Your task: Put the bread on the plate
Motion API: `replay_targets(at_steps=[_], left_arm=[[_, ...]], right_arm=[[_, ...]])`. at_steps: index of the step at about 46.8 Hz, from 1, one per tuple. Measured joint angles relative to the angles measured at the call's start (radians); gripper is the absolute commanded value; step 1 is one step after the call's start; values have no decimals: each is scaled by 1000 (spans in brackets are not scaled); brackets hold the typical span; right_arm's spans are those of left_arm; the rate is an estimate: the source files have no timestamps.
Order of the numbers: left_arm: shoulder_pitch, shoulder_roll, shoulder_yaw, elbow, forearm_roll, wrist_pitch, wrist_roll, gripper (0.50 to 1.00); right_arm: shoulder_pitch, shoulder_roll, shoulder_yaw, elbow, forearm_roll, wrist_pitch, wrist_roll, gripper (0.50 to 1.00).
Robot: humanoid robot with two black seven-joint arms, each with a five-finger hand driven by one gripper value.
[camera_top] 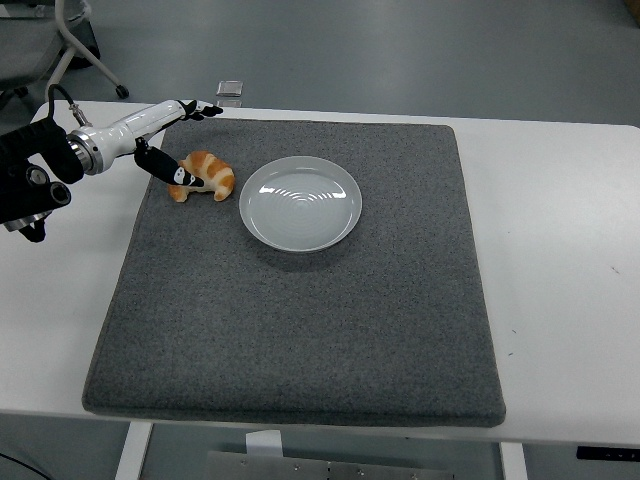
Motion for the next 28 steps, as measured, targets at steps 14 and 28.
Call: replay_targets(at_steps=[14,28], left_arm=[[69,-105,-1,161,0,3,-19,988],[84,-186,-1,259,-13,7,-31,986]], right_arm=[[0,0,0,0,0,0,0,932],[0,0,-2,0,0,0,0,930]])
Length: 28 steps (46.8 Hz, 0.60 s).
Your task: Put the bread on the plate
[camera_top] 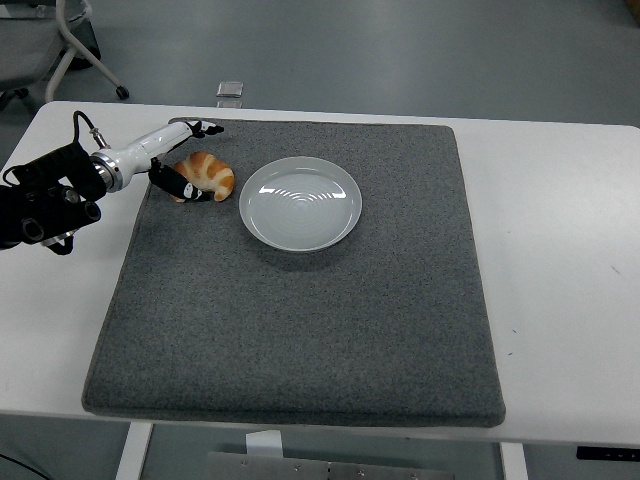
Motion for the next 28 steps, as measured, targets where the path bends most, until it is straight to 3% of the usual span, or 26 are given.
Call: replay_targets(at_steps=[12,24,28], left_arm=[[22,-57,0,69,-1,-2,0,951],[27,-64,2,75,7,-3,-3,692],[27,-64,2,75,8,-3,-3,645]], right_arm=[[0,0,-1,0,0,0,0,930],[0,0,-3,0,0,0,0,930],[0,0,-3,0,0,0,0,930]])
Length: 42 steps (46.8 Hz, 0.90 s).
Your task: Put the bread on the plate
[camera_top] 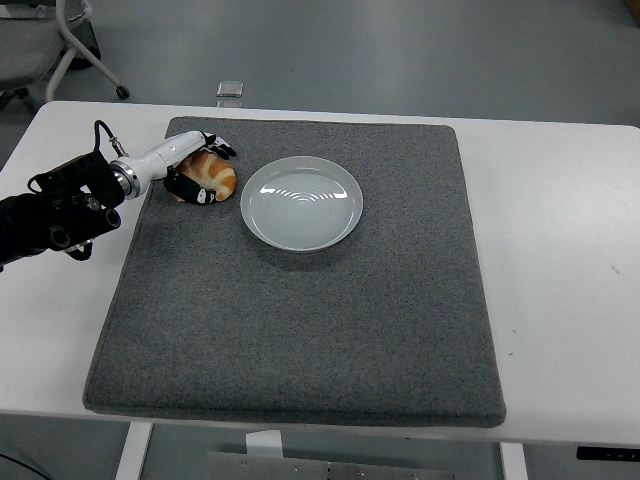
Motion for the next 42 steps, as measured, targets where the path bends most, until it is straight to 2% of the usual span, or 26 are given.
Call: replay_targets(at_steps=[2,6,34,42], left_arm=[[-1,0,0,0,0,0,0,583],[-7,0,0,0,-2,1,0,500],[-18,16,-11,0,-19,2,-15,500],[-41,67,-50,0,-14,-1,-15,500]], right_arm=[[0,0,0,0,0,0,0,930],[0,0,0,0,0,0,0,930],[0,0,-1,0,0,0,0,930],[0,0,0,0,0,0,0,930]])
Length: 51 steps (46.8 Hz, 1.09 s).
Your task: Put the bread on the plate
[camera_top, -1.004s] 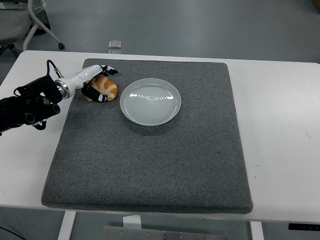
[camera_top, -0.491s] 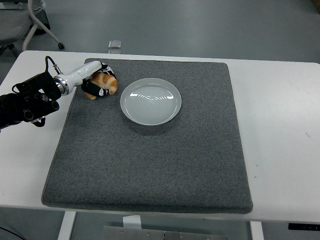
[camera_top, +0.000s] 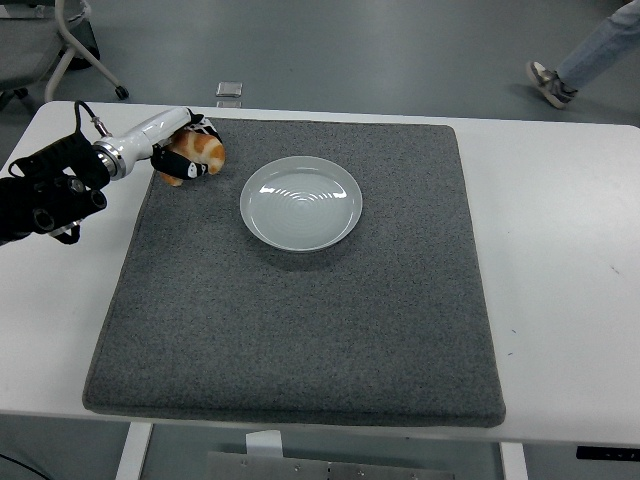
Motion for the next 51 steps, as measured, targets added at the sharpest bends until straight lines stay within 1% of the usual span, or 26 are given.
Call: replay_targets(at_steps=[6,13,16,22,28,35,41,46,51], left_arm=[[-54,55,-1,-6,9,-10,0,500],[-147,112,5,-14,15,-27,0,500],[-196,128,6,-14,16,-58,0,500],[-301,148,4,-34,16,-145,0,500],[-385,159,4,-103,16,-185,2,500],[-476,159,5,-177,16,-188,14,500],[-530,147,6,-205,16,-189,18,500],[-553,137,7,-244,16,-184,22,500],[-558,130,7,-322,16,-176,26,500]], right_arm=[[0,0,0,0,0,0,0,930],[0,0,0,0,0,0,0,930],[1,0,0,0,0,0,0,930],[2,0,0,0,0,0,0,930],[2,0,0,0,0,0,0,930],[2,0,-1,0,0,0,0,930],[2,0,-1,0,0,0,0,930],[2,0,-1,0,0,0,0,930],[2,0,0,0,0,0,0,930]])
